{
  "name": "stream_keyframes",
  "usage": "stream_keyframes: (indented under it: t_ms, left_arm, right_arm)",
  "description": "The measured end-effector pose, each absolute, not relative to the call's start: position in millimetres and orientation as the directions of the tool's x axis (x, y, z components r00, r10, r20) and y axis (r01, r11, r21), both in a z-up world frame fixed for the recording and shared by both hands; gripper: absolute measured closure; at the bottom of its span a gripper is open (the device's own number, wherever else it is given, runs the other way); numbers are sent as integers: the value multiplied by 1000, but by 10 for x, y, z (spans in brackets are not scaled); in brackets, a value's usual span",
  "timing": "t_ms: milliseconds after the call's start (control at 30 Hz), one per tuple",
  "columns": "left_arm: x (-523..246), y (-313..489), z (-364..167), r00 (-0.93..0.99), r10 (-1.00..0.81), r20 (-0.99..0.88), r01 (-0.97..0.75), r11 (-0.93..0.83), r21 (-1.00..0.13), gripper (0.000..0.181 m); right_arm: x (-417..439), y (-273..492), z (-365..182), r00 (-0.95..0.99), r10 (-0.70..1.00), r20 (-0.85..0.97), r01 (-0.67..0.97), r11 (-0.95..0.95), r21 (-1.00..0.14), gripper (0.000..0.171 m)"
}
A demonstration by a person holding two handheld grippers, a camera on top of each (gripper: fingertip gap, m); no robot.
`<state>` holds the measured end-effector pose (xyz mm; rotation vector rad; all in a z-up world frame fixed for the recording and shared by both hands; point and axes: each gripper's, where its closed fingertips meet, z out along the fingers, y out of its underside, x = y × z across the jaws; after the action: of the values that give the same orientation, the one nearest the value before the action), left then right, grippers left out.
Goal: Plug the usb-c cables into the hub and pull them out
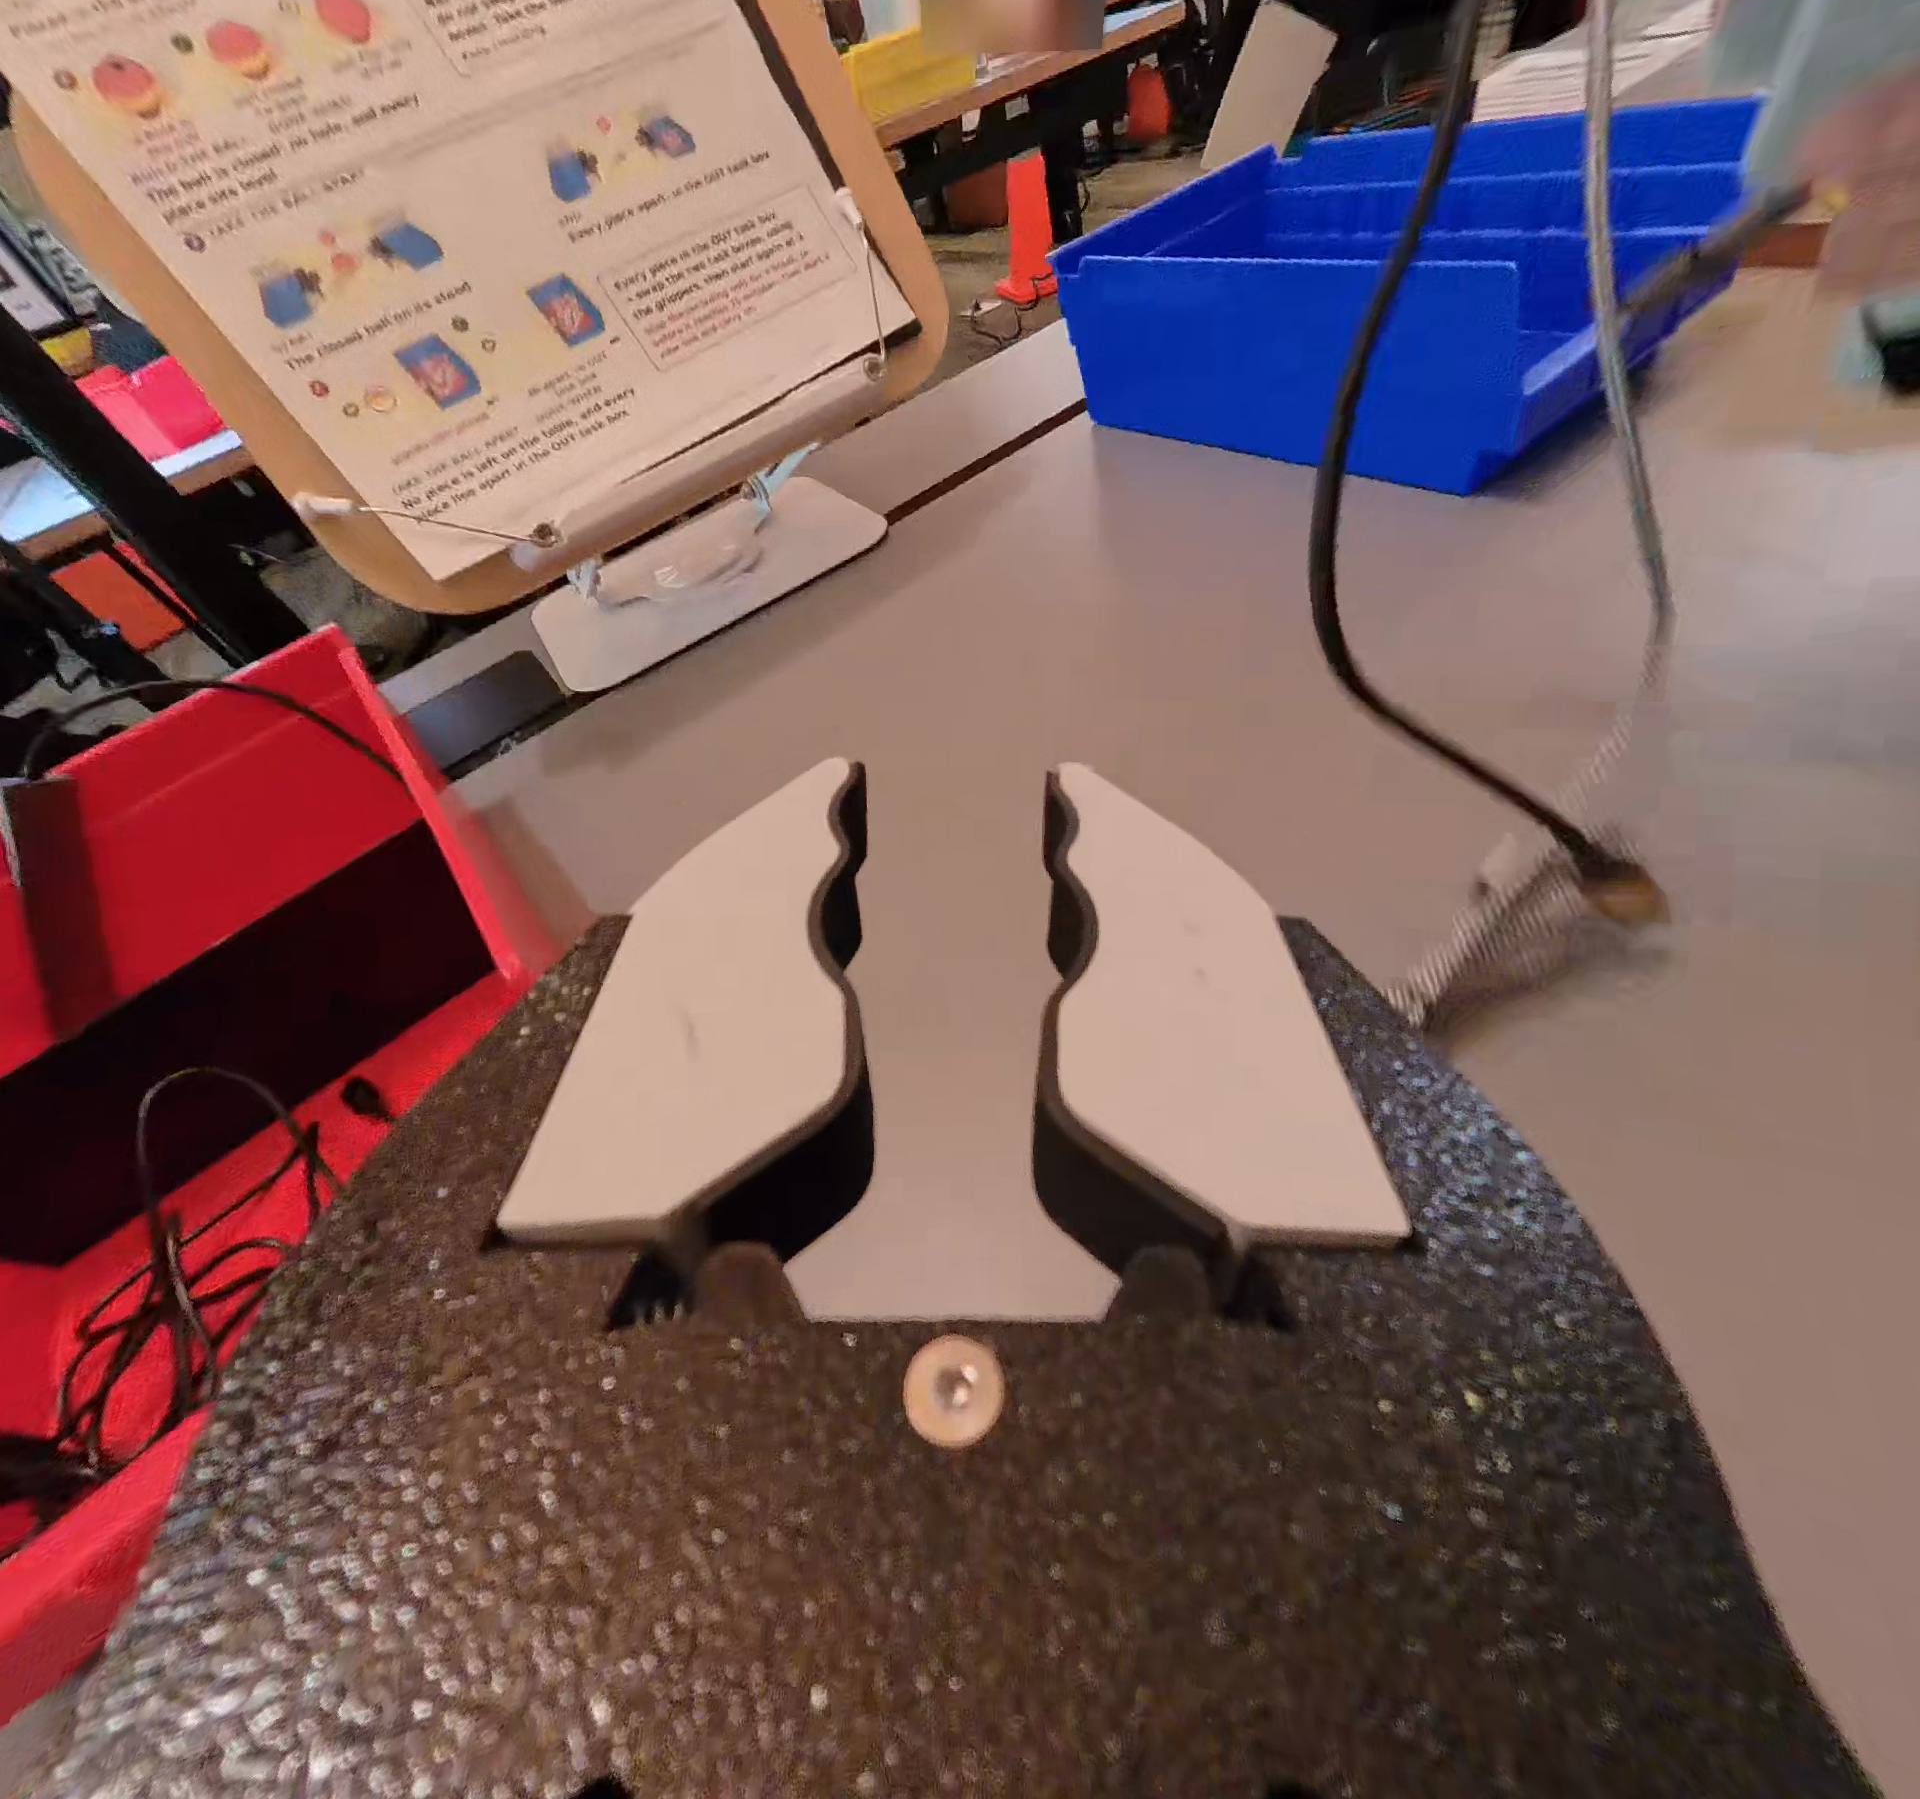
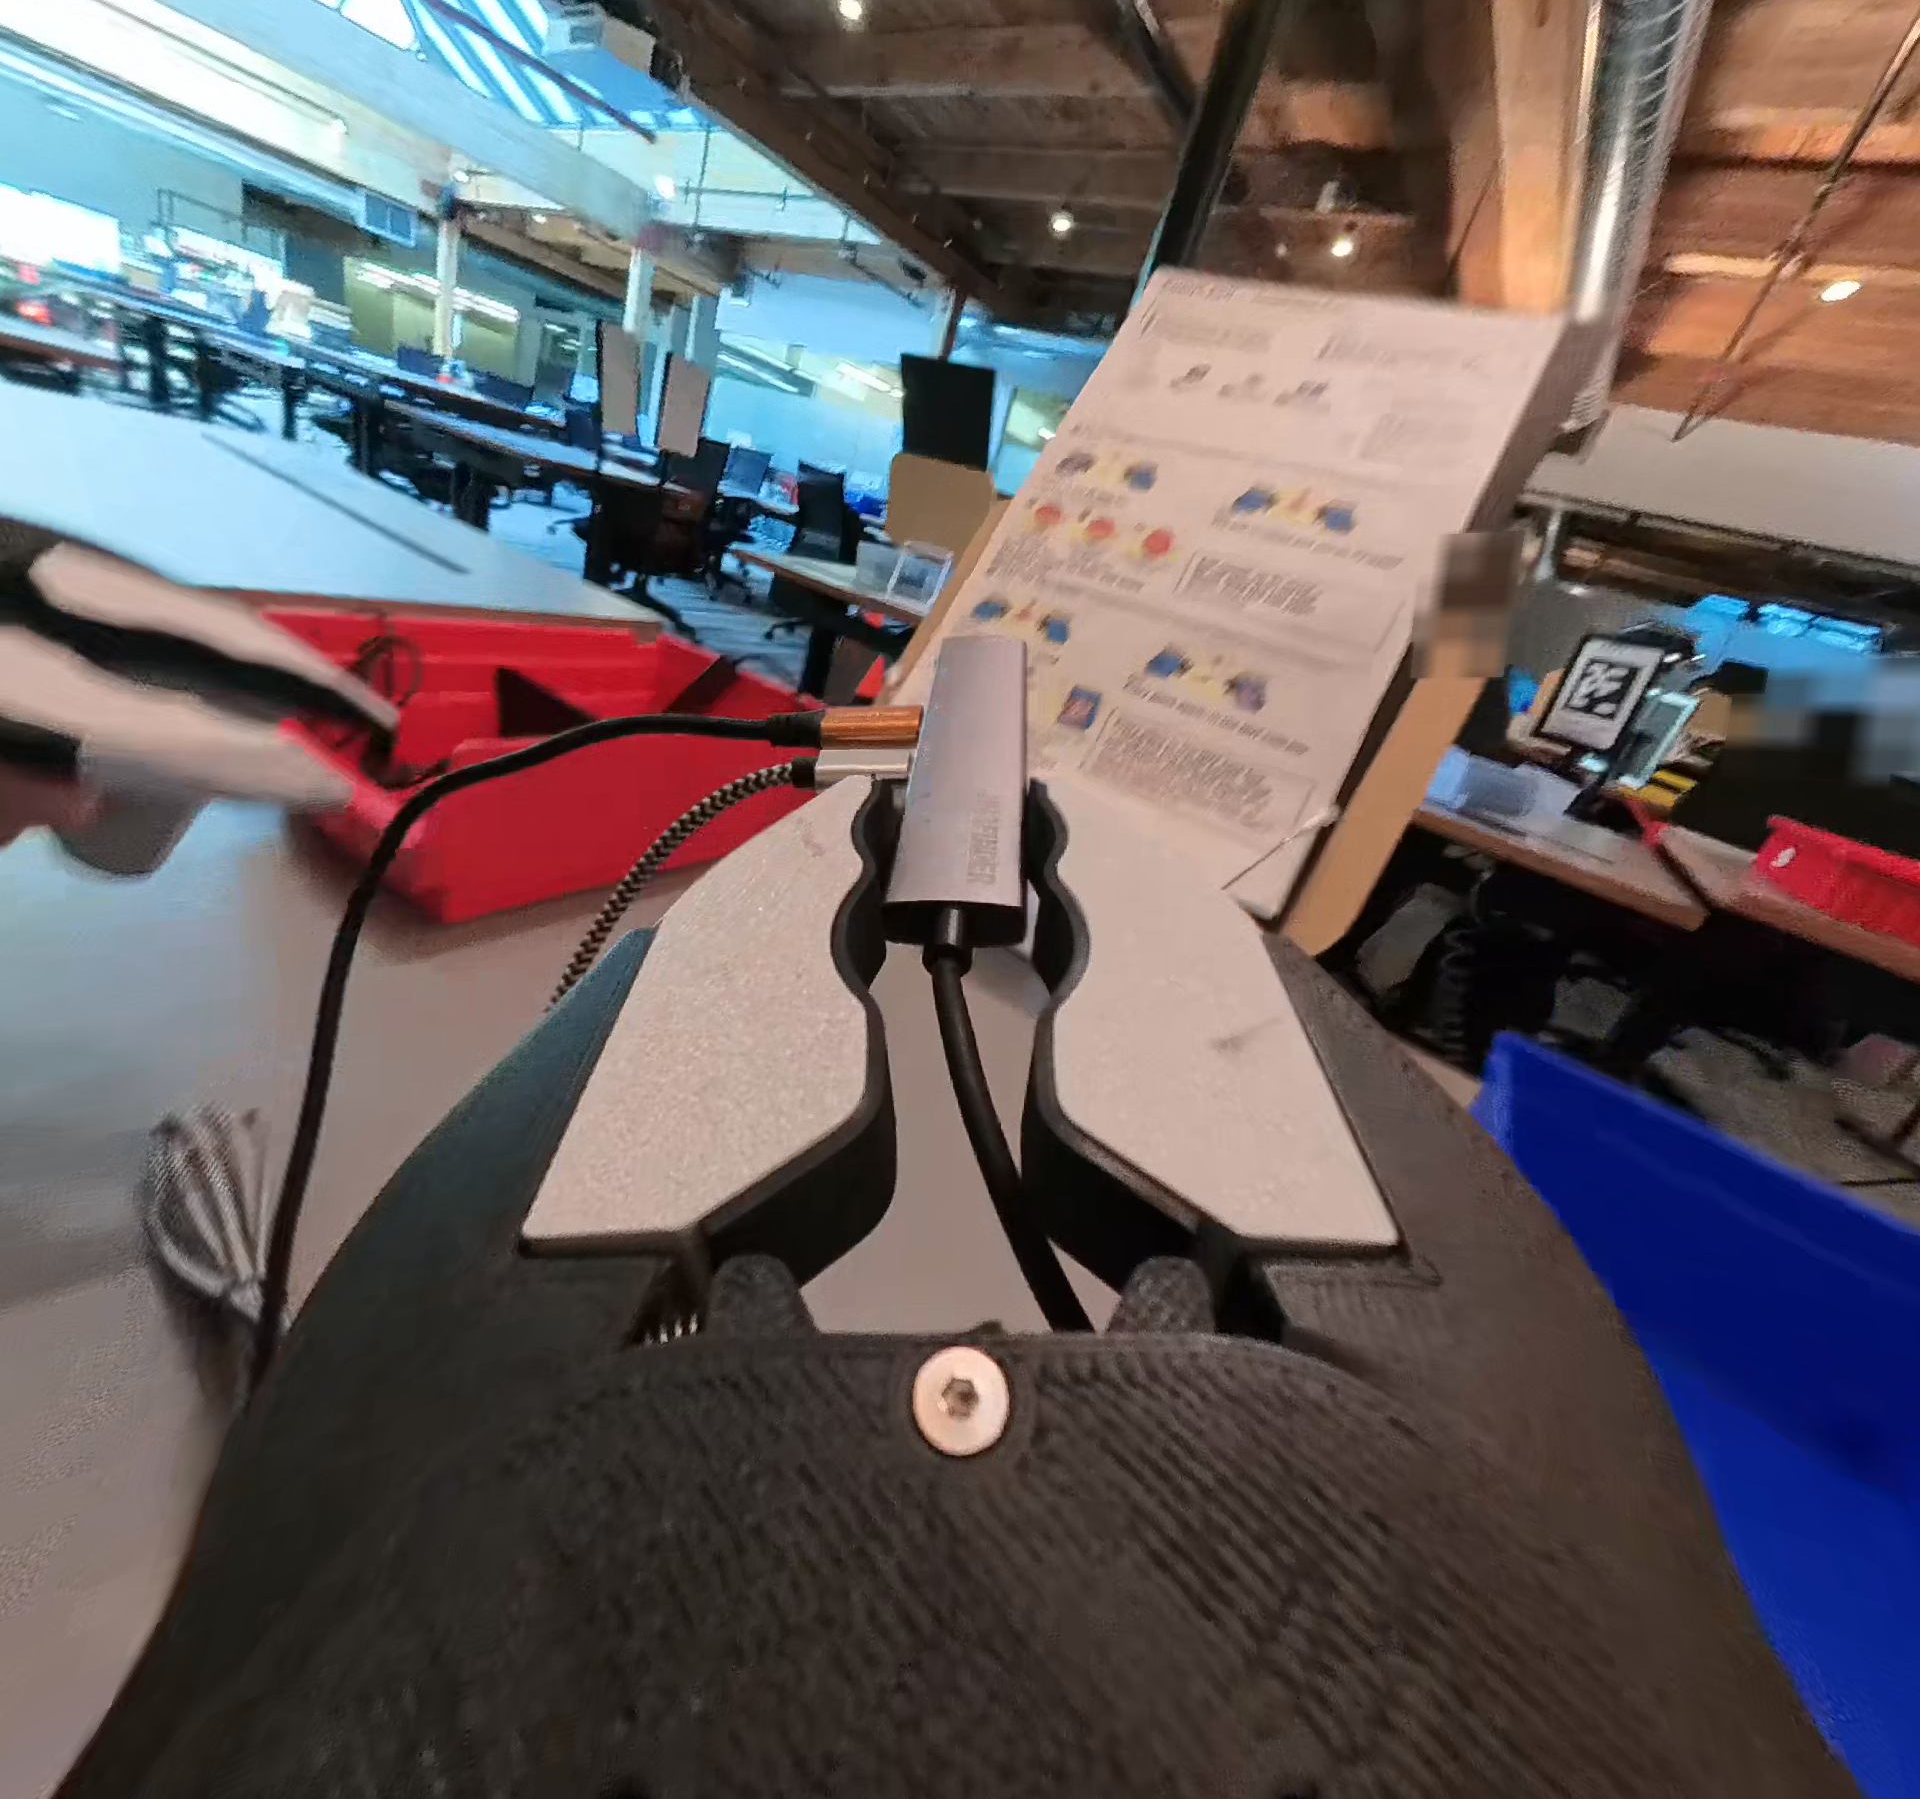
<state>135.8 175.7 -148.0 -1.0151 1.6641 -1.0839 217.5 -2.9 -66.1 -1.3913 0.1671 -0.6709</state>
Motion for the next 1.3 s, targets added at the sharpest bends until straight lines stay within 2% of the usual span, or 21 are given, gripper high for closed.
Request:
stream_keyframes:
  t_ms: [200, 333, 467, 533, 733, 833, 933, 1033, 1167, 1200, 1300]
  left_arm:
    - [1396, 1795, -1675, -299, -930, -213, -223, 286, -932, 149]
    - [1417, 1786, -1751, -308, -929, -208, -241, 287, -927, 149]
    - [1442, 1705, -1832, -334, -924, -187, -258, 280, -925, 149]
    - [1454, 1655, -1871, -349, -917, -193, -267, 294, -918, 149]
    - [1452, 1554, -1996, -390, -892, -228, -298, 357, -885, 149]
    - [1450, 1544, -2058, -404, -883, -238, -311, 377, -872, 149]
    - [1474, 1513, -2123, -415, -883, -220, -326, 371, -870, 149]
    - [1484, 1464, -2169, -428, -877, -218, -333, 378, -864, 149]
    - [1474, 1441, -2255, -442, -864, -240, -349, 412, -842, 150]
    - [1474, 1437, -2267, -445, -863, -241, -350, 415, -840, 150]
    - [1480, 1414, -2273, -451, -862, -230, -347, 407, -845, 150]
  right_arm:
    - [2595, -474, 579, 728, -603, 328, 417, 10, -909, 146]
    - [3072, -996, 1361, 550, -742, 384, 486, -90, -869, 146]
    - [3618, -1393, 1670, 410, -808, 423, 474, -208, -856, 146]
    - [3882, -1423, 1484, 409, -793, 451, 422, -273, -864, 146]
    - [4420, -1379, 335, 553, -705, 444, 193, -410, -891, 146]
    - [4513, -1403, -53, 613, -676, 408, 113, -436, -893, 146]
    - [4515, -1378, -173, 702, -674, 228, 4, -317, -948, 147]
    - [4473, -1300, -207, 790, -601, -126, -201, -59, -978, 146]
    - [4543, -1363, -415, 743, -429, -514, -459, 232, -857, 146]
    - [4597, -1417, -507, 721, -434, -540, -473, 261, -842, 146]
    - [4745, -1621, -668, 701, -528, -480, -375, 300, -877, 146]
